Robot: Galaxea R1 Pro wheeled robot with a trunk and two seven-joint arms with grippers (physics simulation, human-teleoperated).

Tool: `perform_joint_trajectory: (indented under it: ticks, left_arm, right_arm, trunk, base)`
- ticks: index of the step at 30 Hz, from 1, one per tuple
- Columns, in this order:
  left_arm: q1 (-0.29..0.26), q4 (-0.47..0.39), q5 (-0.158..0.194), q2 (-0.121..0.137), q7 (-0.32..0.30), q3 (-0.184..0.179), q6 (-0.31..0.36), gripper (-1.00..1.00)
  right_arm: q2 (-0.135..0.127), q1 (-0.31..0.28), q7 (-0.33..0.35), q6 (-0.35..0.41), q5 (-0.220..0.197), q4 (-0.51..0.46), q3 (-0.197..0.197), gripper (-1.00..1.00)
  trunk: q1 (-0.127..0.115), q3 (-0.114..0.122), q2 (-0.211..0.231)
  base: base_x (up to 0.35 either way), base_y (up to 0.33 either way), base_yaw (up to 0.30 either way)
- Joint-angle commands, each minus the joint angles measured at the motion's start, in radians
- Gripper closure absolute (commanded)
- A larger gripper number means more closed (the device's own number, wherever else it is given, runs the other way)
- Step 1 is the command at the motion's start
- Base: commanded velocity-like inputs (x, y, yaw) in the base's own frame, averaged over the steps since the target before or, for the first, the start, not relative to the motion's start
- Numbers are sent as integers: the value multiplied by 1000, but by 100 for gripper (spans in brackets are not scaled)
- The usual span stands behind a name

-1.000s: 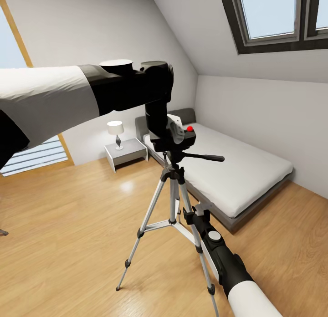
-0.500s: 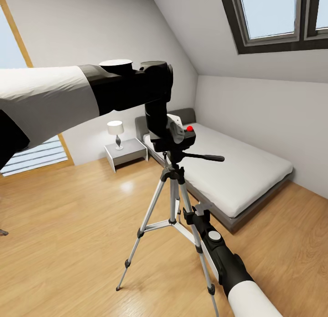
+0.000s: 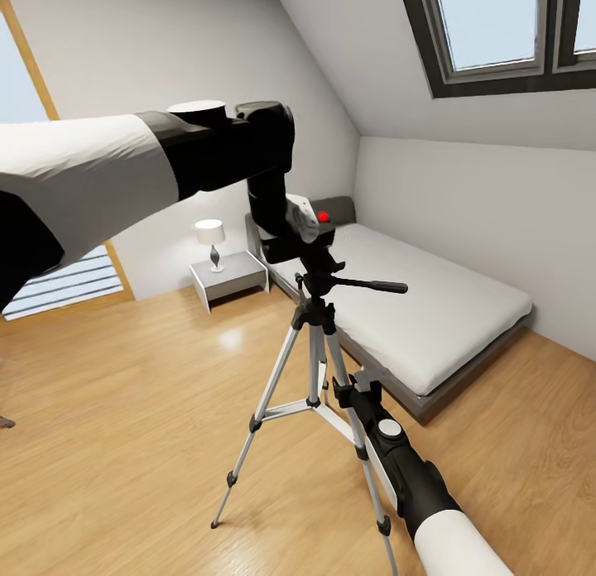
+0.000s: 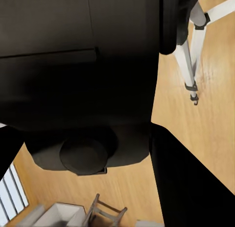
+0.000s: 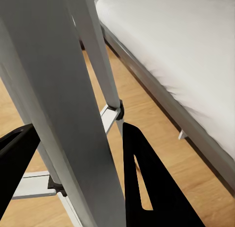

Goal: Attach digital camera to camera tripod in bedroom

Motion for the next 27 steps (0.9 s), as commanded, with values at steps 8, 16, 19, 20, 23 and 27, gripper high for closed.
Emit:
perform_joint_trajectory:
  ticks: [8, 16, 19, 20, 23, 27]
  left_arm:
    - [-2, 31, 3, -24, -2, -3, 5, 100]
    - [-2, 46, 1, -31, 17, 86, 5, 100]
    - [-3, 66, 1, -32, 82, 108, 5, 100]
    - [-3, 70, 1, -32, 112, 114, 6, 100]
    - [-2, 75, 1, -32, 162, 148, 6, 100]
    - [-2, 74, 1, -33, 183, 197, 7, 100]
  right_arm:
    - [0, 0, 1, 2, 9, 1, 0, 100]
    - [0, 0, 1, 2, 9, 2, 0, 100]
    - [0, -1, 1, 2, 9, 2, 0, 100]
    - [0, -1, 1, 2, 9, 2, 0, 100]
    - [0, 0, 1, 2, 9, 2, 0, 100]
    - [0, 0, 1, 2, 9, 2, 0, 100]
  trunk:
    - [1, -2, -2]
    - [1, -2, -2]
    - [1, -2, -2]
    - [1, -2, -2]
    - [1, -2, -2]
    - [1, -2, -2]
  base:
    - [0, 0, 0]
    - [0, 0, 0]
    - [0, 0, 0]
    - [0, 0, 0]
    - [0, 0, 0]
    - [0, 0, 0]
